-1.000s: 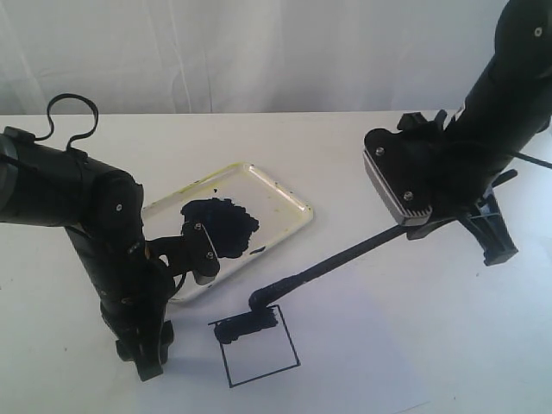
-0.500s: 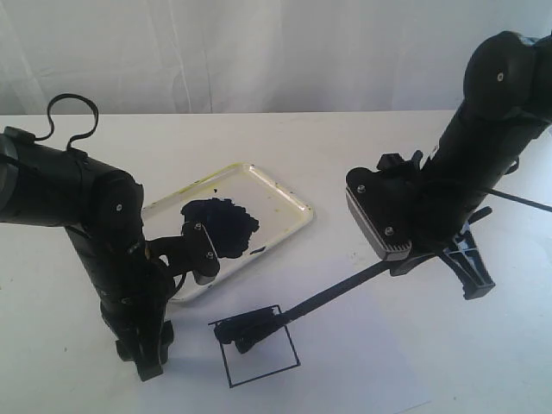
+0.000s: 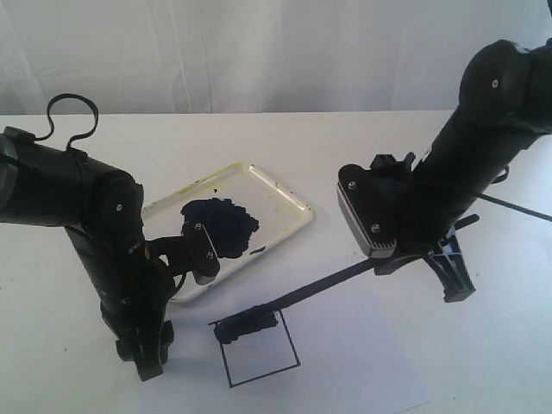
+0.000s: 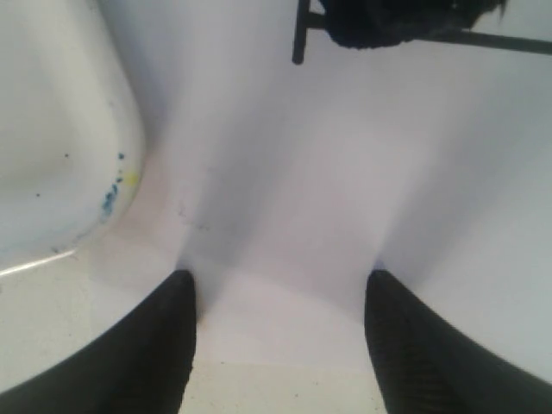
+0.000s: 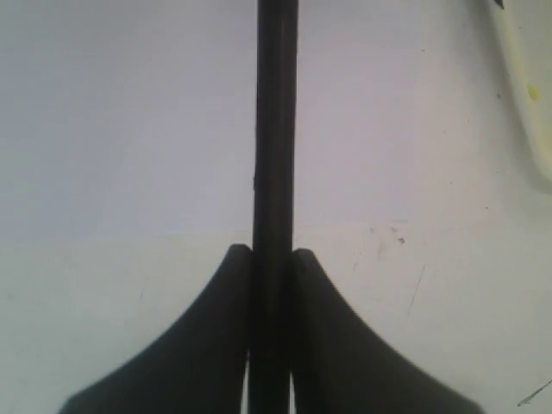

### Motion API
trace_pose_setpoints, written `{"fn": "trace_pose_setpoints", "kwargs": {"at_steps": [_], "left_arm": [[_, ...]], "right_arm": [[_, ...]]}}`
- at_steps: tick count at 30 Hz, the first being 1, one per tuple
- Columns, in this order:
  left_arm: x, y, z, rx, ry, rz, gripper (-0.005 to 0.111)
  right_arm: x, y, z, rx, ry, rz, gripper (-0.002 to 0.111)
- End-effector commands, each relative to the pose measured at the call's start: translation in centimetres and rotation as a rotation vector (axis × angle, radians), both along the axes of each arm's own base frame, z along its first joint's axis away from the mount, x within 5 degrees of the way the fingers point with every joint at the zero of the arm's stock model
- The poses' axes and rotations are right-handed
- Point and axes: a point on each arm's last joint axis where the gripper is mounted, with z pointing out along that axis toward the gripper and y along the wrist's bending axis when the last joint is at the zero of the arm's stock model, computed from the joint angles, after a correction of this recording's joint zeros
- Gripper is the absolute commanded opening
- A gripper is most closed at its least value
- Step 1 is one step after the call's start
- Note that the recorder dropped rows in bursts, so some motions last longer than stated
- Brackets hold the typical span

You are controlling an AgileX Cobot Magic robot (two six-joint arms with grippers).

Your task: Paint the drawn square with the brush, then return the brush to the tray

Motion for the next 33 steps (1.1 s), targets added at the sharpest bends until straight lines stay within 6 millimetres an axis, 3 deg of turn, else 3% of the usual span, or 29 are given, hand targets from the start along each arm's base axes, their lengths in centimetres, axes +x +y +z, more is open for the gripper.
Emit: {"fn": "trace_pose_setpoints", "kwargs": {"at_steps": [1,13,33], "left_arm": [[-0.4,0.0,-0.6,0.006,0.024,0.004,0.062],[-0.4,0.0,-0.6,0.006,0.024,0.004,0.062],[-0.4,0.0,-0.6,0.006,0.024,0.004,0.062]], "right_arm": [[-0.2,0.0,-1.0,-0.008,0.011,0.021,0.000],[0.2,-0.2,-2.6,-0.048,0.042,0.033,0.000],[-0.6,-0.4,-2.4,-0.074,0.104,0.061,0.000]]}}
